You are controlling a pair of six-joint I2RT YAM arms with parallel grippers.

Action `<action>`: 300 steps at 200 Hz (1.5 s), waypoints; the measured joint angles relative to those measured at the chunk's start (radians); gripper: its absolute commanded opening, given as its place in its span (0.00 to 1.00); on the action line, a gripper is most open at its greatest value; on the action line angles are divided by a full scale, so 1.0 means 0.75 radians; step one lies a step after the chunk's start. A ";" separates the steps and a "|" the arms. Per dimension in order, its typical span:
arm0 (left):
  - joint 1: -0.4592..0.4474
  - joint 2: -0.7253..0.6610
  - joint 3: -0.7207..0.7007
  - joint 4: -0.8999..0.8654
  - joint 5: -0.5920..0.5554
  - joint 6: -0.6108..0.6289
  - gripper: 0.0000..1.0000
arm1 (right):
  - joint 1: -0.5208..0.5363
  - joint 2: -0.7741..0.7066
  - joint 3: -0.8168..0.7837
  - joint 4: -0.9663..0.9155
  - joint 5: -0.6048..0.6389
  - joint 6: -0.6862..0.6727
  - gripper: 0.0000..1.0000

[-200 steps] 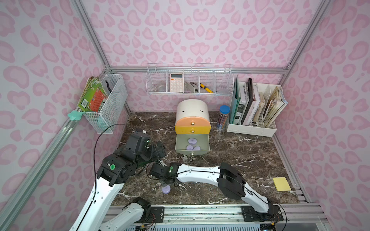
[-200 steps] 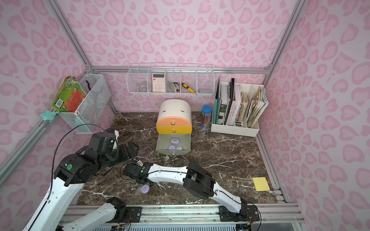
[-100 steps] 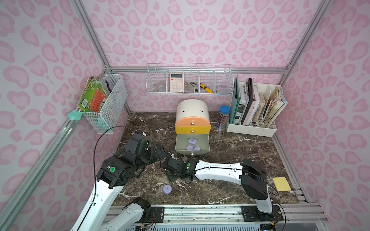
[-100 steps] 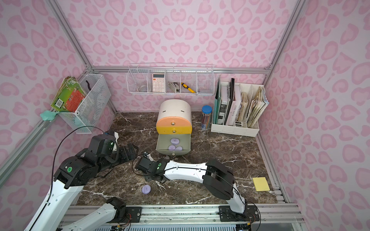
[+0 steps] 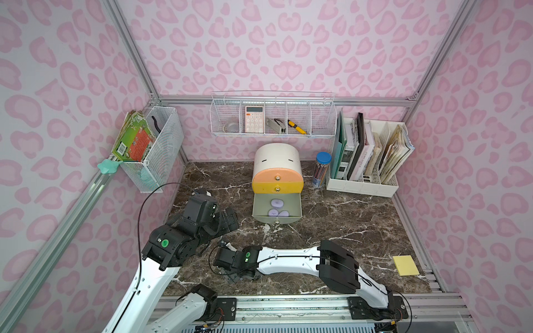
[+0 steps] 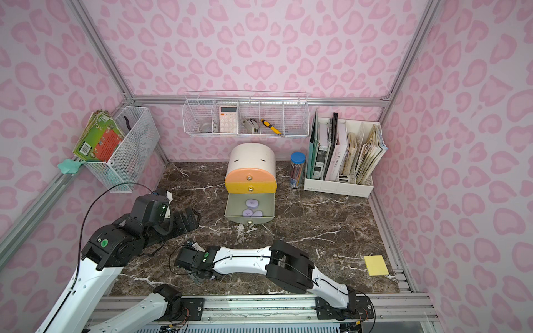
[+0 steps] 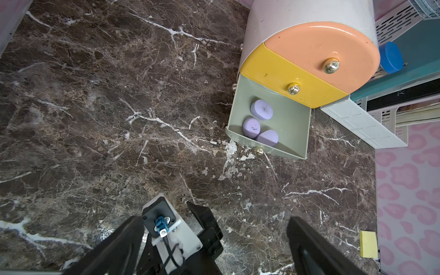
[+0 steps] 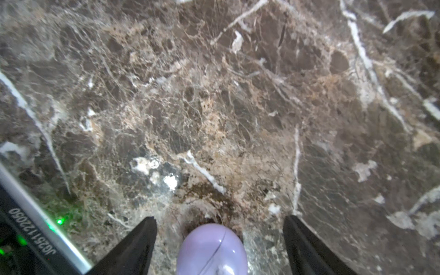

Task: Put the bluetooth earphones in the drawer according to color
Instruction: Pick up the Bluetooth earphone from the center of the board.

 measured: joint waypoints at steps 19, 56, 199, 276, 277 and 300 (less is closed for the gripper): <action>0.000 0.000 -0.006 0.003 0.000 -0.001 0.99 | 0.001 0.000 -0.022 -0.009 -0.026 0.026 0.77; 0.000 0.000 -0.014 0.015 0.001 -0.001 0.99 | 0.004 -0.001 -0.075 -0.013 -0.067 0.045 0.70; 0.000 -0.001 -0.020 0.020 0.005 -0.020 0.99 | -0.061 -0.208 -0.262 -0.011 -0.016 0.162 0.39; 0.000 0.002 -0.038 0.021 0.004 -0.020 0.99 | -0.222 -0.517 -0.413 0.035 0.086 0.139 0.39; 0.000 0.002 -0.038 0.020 0.004 -0.020 0.99 | -0.225 -0.520 -0.415 0.036 0.088 0.139 0.39; 0.000 0.014 -0.044 0.026 0.004 -0.020 0.99 | -0.305 -0.622 -0.480 0.070 0.114 0.137 0.40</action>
